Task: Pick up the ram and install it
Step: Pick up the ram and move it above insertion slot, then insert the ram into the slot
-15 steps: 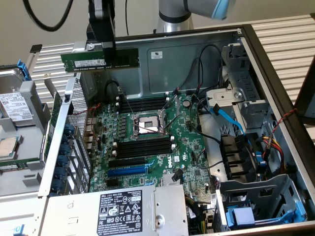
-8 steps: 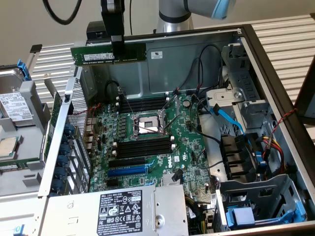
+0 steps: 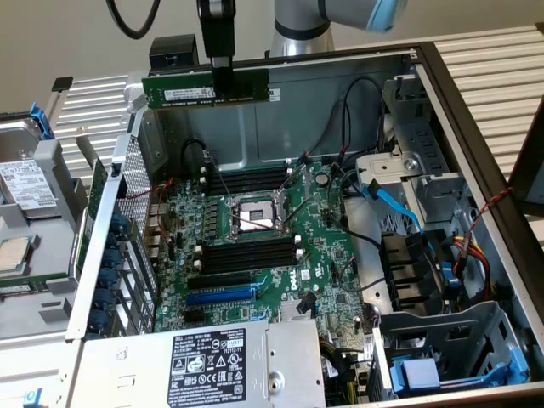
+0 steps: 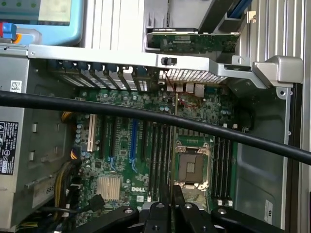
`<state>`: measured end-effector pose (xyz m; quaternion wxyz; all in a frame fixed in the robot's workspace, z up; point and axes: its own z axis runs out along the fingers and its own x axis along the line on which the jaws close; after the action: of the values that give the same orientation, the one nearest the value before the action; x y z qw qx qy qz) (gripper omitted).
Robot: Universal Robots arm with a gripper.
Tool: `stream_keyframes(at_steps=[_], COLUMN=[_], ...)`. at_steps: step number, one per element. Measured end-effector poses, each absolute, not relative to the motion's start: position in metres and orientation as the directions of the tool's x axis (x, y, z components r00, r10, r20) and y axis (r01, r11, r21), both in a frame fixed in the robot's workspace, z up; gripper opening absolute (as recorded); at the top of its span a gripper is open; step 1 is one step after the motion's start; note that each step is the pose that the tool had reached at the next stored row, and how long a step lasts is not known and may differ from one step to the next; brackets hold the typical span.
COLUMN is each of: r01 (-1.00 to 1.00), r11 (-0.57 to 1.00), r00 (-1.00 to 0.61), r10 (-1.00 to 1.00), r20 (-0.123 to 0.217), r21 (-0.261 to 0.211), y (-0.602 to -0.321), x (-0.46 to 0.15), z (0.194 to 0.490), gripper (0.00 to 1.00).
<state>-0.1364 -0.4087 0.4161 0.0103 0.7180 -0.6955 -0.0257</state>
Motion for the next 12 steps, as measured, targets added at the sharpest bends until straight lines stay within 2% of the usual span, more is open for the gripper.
stream_keyframes(at_steps=[12], r01=[-0.998], r11=[-0.049], r00=[0.048], r10=[-0.999], r20=[-0.023], r21=[0.051], y=[-0.4069], x=[-0.1275], z=[0.4127], gripper=[0.13])
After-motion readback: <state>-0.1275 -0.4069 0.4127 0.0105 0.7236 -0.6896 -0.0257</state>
